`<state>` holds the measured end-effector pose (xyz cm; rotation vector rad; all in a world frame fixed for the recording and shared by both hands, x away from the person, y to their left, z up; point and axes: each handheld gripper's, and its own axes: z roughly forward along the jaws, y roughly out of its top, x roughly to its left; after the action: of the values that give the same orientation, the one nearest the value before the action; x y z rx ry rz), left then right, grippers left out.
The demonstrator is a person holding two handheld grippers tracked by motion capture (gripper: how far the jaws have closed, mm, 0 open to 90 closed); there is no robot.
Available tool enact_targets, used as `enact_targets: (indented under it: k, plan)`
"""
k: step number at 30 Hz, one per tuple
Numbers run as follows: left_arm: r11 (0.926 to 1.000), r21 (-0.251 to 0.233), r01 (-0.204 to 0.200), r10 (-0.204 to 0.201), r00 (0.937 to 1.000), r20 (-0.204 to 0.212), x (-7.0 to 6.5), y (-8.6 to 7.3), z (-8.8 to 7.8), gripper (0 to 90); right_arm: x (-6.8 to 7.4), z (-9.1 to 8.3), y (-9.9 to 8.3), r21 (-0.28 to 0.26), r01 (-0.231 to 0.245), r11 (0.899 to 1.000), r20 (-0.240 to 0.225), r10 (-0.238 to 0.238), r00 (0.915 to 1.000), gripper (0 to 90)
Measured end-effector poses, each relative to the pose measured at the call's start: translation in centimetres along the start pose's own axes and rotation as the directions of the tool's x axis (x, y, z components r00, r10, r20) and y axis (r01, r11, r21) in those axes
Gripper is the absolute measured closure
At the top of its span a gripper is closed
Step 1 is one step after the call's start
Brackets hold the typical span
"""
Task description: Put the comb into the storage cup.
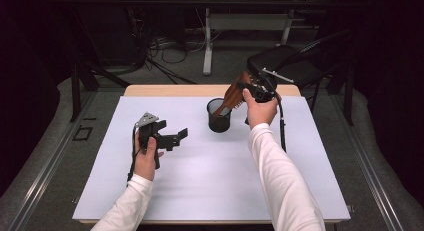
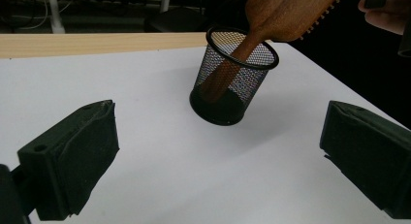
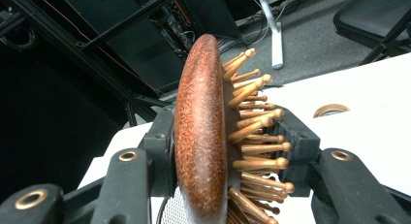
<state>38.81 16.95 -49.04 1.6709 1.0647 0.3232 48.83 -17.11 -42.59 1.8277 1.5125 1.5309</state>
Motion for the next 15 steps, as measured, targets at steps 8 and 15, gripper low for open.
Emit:
enact_targets:
  k: [8, 15]
  plan:
    - [1.0, 0.003, 0.001, -0.001, 1.0, 0.0, 0.03, -0.04, 0.06, 0.3, -0.24, 0.2, -0.32, 0.007, -0.009, 1.0, -0.001, 0.009, 1.0, 50.2]
    - [1.0, 0.002, 0.003, -0.003, 1.0, -0.002, 0.01, -0.06, 0.09, 0.4, -0.39, 0.33, -0.52, 0.016, -0.009, 1.0, 0.001, 0.009, 1.0, 50.0]
